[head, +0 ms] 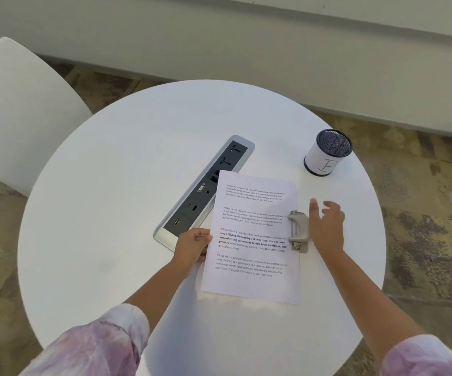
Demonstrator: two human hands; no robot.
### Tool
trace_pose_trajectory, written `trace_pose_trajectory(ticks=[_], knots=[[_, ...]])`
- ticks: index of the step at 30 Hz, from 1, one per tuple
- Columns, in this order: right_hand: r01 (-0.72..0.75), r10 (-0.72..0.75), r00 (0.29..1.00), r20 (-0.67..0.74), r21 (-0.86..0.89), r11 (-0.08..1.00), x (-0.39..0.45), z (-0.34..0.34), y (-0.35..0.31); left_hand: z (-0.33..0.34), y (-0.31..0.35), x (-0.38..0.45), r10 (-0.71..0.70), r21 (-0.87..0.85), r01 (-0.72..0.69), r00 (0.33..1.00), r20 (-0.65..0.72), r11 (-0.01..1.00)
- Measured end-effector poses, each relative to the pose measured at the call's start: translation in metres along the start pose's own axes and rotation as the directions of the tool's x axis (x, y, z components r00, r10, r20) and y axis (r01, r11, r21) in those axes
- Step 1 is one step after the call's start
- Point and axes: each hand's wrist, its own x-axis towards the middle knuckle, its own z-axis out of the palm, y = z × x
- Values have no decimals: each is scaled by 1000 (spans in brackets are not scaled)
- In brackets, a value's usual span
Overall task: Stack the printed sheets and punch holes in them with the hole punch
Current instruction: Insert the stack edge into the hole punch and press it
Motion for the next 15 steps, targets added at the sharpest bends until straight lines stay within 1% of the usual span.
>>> trace_pose_trajectory(ticks=[1, 3, 5, 6, 8, 11, 13, 15], knots=[[39, -39, 999, 21, 15, 999, 6, 2, -4, 1, 0, 0, 4, -1, -4, 1000, -7, 1000], [166, -166, 981, 100, 4, 986, 15, 9, -12, 2, -1, 0, 4, -18, -4, 1000, -15, 1000], [320, -299, 934, 195, -82, 944, 20, 17, -16, 4, -2, 1, 0, -33, -1, 1000, -28, 999], [374, -340, 911, 232, -121, 920, 21, 21, -16, 5, -2, 2, -1, -30, 0, 999, -36, 1000], [407, -355, 895, 269, -173, 897, 22, 28, -12, 6, -1, 3, -1, -13, 0, 999, -43, 1000], [411, -352, 904, 243, -268, 871, 19, 36, -4, 6, 1, 4, 7, 14, -7, 999, -37, 1000], [453, -397, 891, 220, -369, 812, 16, 41, 0, 6, 2, 5, 13, 26, -12, 999, -34, 1000], [467, -405, 884, 232, -447, 763, 15, 44, 4, 7, 2, 7, 18, 36, -17, 999, -33, 999]])
